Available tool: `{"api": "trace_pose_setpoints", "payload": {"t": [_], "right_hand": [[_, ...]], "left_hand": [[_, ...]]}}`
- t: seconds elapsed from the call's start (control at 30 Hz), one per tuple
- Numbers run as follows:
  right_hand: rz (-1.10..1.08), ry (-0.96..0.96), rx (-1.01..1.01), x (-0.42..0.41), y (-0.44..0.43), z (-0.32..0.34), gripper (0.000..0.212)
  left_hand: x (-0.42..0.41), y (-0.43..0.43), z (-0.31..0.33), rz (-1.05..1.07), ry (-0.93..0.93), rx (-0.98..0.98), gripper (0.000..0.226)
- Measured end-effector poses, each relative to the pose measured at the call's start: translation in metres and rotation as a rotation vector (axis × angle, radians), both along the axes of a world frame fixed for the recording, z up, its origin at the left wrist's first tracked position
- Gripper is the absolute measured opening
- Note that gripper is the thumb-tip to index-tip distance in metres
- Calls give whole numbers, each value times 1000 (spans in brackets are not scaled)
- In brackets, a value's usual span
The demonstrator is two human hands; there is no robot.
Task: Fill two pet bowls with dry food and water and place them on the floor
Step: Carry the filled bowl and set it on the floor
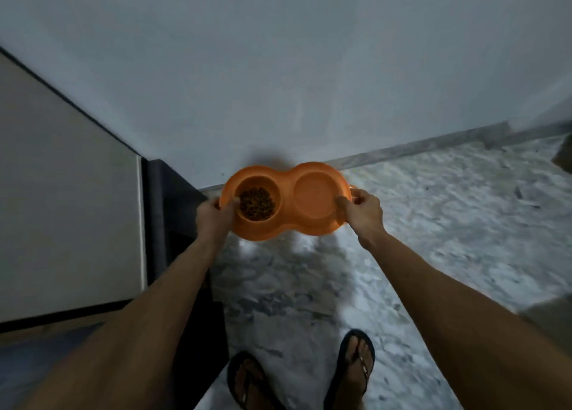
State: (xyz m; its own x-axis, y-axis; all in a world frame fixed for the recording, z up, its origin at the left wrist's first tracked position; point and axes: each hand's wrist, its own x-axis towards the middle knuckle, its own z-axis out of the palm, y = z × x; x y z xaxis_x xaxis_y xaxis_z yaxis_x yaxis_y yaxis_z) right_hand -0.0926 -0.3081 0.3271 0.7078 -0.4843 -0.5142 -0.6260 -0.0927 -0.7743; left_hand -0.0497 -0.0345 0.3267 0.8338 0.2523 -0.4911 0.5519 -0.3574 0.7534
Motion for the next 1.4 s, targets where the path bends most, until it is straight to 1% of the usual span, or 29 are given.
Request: {"api": "trace_pose_setpoints", "payload": {"t": [0.1, 0.17, 0.27, 0.4, 0.57, 0.7, 0.83, 1.0, 1.1, 1.17, 1.4], "right_hand": [[48, 7, -7, 11, -2, -77, 31], [64, 21, 6, 17, 2, -126, 37], [92, 37, 3, 23, 15, -193, 34], [124, 39, -39, 27, 45, -268, 41], [142, 34, -82, 34, 85, -335, 35], [158, 55, -77, 45, 102, -369, 32], [153, 67, -103, 51, 110, -389, 31], [166, 76, -146, 56, 114, -400, 30], [154, 78, -143, 61, 113, -402, 31], [147, 86, -134, 63, 113, -404, 29], [155, 123, -145, 62, 113, -409, 25]], "left_hand": [[3, -3, -69, 61, 41, 21, 22], [4, 2, -115, 81, 53, 24, 27], [5, 17, -181, 111, 74, 33, 22], [8, 43, -253, 171, 100, 73, 13], [12, 76, -320, 204, 134, 147, 32], [16, 89, -358, 214, 170, 239, 44], [18, 88, -375, 226, 186, 303, 41], [21, 82, -388, 282, 176, 268, 40], [22, 80, -393, 287, 201, 264, 54], [22, 80, -395, 291, 208, 277, 58], [21, 78, -401, 288, 173, 292, 58]]}}
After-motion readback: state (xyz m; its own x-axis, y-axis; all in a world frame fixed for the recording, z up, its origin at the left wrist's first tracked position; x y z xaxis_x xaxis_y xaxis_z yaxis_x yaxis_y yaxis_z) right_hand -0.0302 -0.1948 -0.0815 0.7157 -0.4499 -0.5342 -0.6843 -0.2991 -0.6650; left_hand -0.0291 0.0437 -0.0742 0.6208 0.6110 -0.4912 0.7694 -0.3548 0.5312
